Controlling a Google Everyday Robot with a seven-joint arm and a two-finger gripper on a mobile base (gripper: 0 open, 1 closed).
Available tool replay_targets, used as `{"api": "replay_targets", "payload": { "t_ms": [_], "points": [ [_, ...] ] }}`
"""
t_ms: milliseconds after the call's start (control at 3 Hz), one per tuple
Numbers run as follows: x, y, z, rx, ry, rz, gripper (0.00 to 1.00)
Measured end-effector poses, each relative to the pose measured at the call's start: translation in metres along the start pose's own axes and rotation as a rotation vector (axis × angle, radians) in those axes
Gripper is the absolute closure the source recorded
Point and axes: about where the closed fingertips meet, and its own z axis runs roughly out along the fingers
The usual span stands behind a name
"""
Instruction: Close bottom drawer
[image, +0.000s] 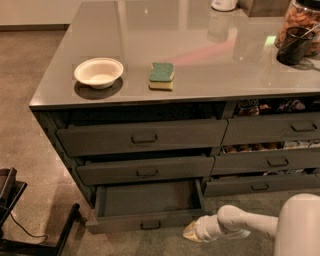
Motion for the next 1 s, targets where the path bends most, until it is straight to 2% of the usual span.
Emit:
{"api": "replay_targets", "payload": {
  "t_ms": [667,1000],
  "points": [
    [0.010,-0.015,0.039,0.093,-0.102,-0.150,1.00],
    [0.009,-0.016,0.042,0.095,-0.103,-0.159,1.00]
  ]
}}
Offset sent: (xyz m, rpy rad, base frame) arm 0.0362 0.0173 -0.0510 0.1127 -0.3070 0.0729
